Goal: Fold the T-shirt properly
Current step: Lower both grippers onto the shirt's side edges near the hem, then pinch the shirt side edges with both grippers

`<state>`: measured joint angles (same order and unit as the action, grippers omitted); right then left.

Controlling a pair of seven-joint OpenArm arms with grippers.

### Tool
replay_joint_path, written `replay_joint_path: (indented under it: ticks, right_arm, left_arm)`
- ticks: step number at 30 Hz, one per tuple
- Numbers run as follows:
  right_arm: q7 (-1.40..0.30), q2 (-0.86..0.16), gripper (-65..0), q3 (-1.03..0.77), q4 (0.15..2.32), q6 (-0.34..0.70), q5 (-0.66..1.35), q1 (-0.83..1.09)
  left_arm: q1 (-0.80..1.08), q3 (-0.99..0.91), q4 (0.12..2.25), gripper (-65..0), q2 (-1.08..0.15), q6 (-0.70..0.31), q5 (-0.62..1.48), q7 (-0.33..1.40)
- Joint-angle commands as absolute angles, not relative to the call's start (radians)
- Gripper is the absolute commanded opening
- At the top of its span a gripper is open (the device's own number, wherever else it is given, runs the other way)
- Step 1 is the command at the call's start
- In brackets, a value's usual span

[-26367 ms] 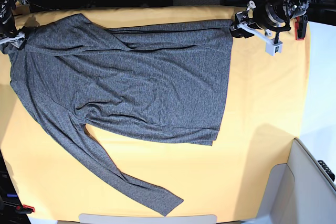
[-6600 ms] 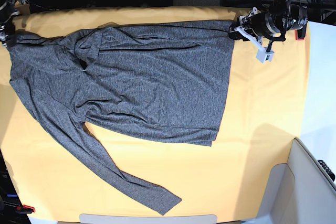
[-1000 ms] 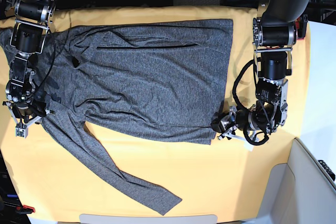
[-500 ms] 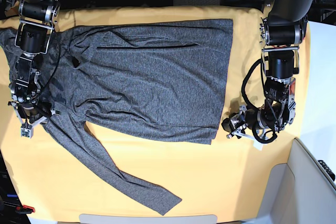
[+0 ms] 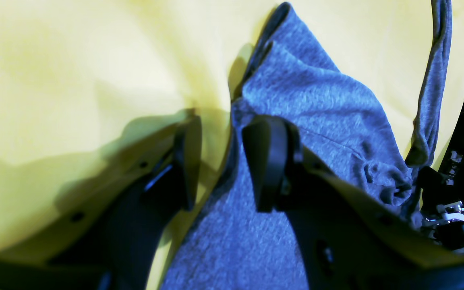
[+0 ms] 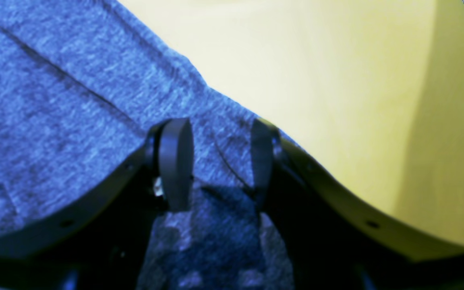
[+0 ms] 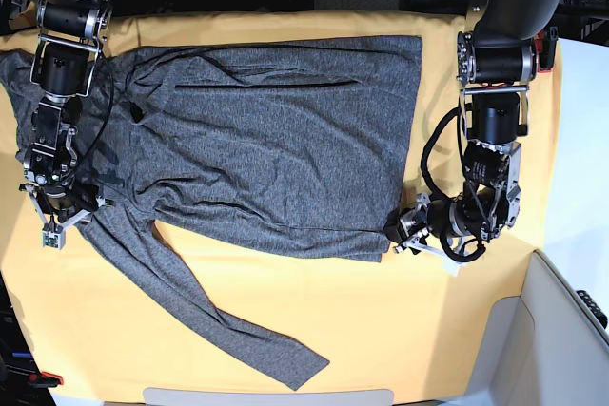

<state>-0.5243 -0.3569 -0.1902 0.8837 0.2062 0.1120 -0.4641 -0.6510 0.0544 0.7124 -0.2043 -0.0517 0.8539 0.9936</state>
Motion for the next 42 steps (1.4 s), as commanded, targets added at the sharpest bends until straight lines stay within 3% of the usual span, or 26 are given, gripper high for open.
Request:
replay_joint_path:
  ticks: [1, 24, 28, 35, 42]
  right_arm:
    - [-0.509, -0.374, -40.7, -0.193, 0.903, 0.205, 0.116, -0.487]
    - [-0.507, -0.346, -40.7, -0.193, 0.901, 0.205, 0.116, -0.464]
    - [-0.507, -0.346, -40.7, -0.193, 0.901, 0.205, 0.116, -0.461]
    - [-0.507, -0.346, -40.7, -0.193, 0.901, 0.205, 0.116, -0.461]
    - [-0.509, -0.346, -40.7, -0.193, 0.901, 0.205, 0.116, -0.461]
  left_arm:
    - [-0.674, 0.058, 0.722, -43.6, -0.2, -0.07, 0.854, 1.009]
    - [-0.673, 0.058, 0.8, -44.5, -0.16, -0.088, 0.854, 1.023]
    - [-0.671, 0.058, 0.8, -51.4, -0.16, -0.088, 0.854, 1.023]
    - [-0.67, 0.058, 0.799, -55.7, -0.165, -0.088, 0.854, 1.02]
    - [-0.638, 0.058, 0.794, -64.4, -0.166, -0.084, 0.851, 0.969]
